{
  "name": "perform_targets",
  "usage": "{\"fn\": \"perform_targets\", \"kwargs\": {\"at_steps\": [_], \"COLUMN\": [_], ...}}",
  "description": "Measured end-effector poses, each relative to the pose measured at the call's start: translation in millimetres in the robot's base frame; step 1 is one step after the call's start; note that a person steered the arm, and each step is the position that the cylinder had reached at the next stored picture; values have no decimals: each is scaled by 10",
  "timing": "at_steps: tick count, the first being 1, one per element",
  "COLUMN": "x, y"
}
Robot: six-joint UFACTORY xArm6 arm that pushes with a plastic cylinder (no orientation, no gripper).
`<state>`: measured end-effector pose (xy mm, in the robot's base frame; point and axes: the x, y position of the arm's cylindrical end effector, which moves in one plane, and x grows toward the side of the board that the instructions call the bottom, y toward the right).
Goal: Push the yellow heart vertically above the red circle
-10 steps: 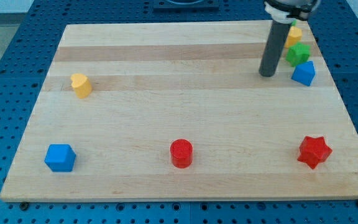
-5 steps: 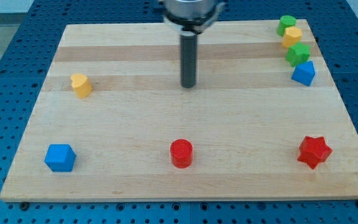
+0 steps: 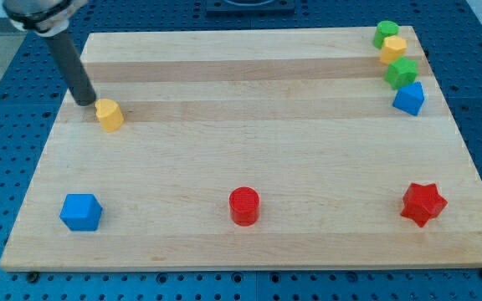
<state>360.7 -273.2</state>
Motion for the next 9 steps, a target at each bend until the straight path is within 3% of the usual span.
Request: {"fn": "perform_targets", "kwargs": {"at_steps": [1,3,9], "x": [94,302,560], "y": [-120,196,2259]}}
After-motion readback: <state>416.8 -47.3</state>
